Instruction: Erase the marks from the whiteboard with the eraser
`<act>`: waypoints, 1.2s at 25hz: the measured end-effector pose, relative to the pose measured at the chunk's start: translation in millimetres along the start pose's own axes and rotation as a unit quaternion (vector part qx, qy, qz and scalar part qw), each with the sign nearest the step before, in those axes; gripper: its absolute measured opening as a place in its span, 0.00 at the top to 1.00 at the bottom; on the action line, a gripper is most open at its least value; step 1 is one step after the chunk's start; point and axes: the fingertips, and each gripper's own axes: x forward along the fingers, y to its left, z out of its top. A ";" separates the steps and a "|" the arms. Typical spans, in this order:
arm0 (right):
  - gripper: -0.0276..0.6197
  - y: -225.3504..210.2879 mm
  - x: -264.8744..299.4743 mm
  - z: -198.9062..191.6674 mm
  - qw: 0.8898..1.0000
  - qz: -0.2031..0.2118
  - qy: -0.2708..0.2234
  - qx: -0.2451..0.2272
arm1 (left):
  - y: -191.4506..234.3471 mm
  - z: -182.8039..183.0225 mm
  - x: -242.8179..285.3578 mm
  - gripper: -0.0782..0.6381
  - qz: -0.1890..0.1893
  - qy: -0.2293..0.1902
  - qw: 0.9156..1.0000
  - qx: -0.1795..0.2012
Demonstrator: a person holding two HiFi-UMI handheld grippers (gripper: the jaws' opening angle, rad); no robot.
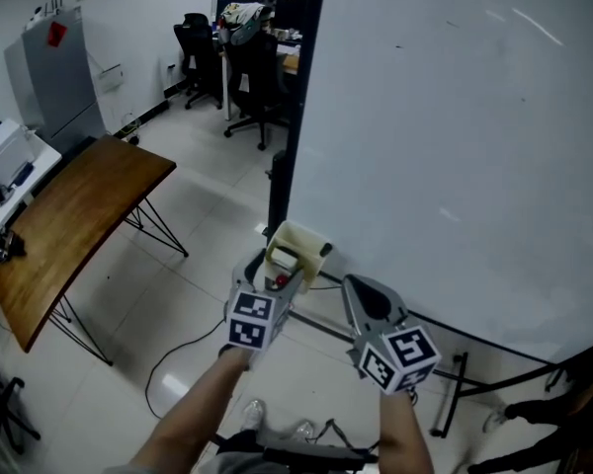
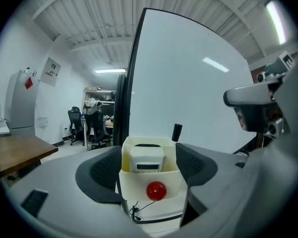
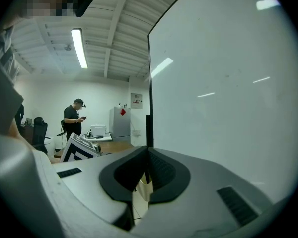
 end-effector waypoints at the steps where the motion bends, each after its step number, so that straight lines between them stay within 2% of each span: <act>1: 0.96 -1.1 -0.1 -0.2 1.000 -0.001 -0.001 0.000 | 0.5 -1.4 3.6 0.43 0.002 0.005 1.000 0.004; 7: 0.96 -11.8 -8.7 0.1 1.000 -0.014 -0.001 0.004 | -2.0 -11.5 19.5 0.43 0.010 0.035 0.999 0.014; 11: 0.96 -18.7 -15.1 1.0 1.000 -0.019 -0.006 0.004 | -4.0 -15.6 25.4 0.43 0.015 0.046 0.998 0.035; 13: 0.96 -23.3 -19.7 1.6 1.000 -0.029 -0.005 0.006 | -2.7 -16.1 27.1 0.45 0.020 0.046 0.998 0.042; 15: 0.96 -26.8 -22.8 1.2 0.999 -0.034 -0.005 0.008 | -1.3 -16.2 27.6 0.52 0.020 0.041 0.998 0.048; 20: 0.96 -30.4 -24.9 3.5 0.999 -0.030 -0.011 0.009 | -2.2 -11.7 26.1 0.52 0.010 0.038 0.998 0.055; 24: 0.96 -28.6 -22.1 4.3 0.999 -0.029 -0.012 0.008 | -3.5 8.4 18.8 0.52 0.002 0.016 0.998 0.059; 30: 0.96 -30.5 -24.2 25.9 0.999 -0.030 -0.027 -0.010 | -9.2 62.8 5.1 0.52 -0.018 -0.028 0.998 0.062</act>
